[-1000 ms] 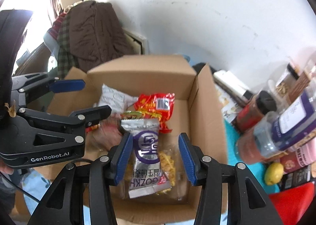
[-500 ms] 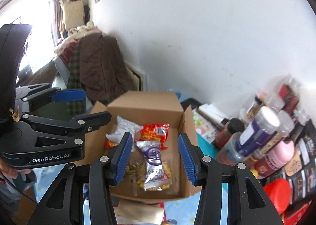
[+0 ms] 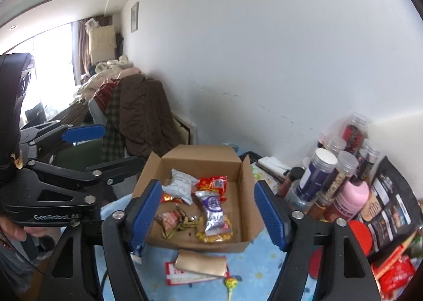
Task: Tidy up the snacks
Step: 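Withdraw both grippers from the box toward the lollipop on the cloth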
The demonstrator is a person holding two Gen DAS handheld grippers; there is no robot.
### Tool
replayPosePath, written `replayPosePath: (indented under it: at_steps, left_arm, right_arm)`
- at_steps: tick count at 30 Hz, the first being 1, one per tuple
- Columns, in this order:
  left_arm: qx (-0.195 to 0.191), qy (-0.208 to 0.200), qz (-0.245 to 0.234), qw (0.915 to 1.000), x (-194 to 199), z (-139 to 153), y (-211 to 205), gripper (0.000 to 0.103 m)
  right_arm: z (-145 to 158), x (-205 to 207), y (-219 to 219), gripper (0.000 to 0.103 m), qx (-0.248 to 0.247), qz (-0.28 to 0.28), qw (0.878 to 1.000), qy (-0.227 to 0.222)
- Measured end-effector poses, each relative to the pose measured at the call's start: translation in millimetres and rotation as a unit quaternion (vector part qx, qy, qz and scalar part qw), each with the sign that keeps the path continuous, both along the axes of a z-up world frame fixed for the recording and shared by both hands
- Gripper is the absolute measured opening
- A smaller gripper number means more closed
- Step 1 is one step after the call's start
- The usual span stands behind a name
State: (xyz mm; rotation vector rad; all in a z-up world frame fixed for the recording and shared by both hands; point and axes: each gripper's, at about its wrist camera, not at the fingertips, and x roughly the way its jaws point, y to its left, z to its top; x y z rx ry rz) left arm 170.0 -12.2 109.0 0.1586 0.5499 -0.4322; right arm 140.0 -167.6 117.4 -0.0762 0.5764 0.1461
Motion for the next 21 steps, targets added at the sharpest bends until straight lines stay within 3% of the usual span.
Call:
replayPosePath:
  at_steps: [8, 21]
  left_arm:
    - [-0.014, 0.004, -0.008, 0.9999, -43.0, -10.0, 11.2, 0.082]
    - [-0.019, 0.043, -0.022, 0.9987, -89.8, -54.4, 19.7, 0.082]
  right_arm:
    - [-9.8, -49.0, 4.9, 0.078, -0.001, -0.018, 1.0, -0.023]
    - [-66.4, -106.0, 18.6, 0.078, 0.032, -0.022, 0.999, 0.005]
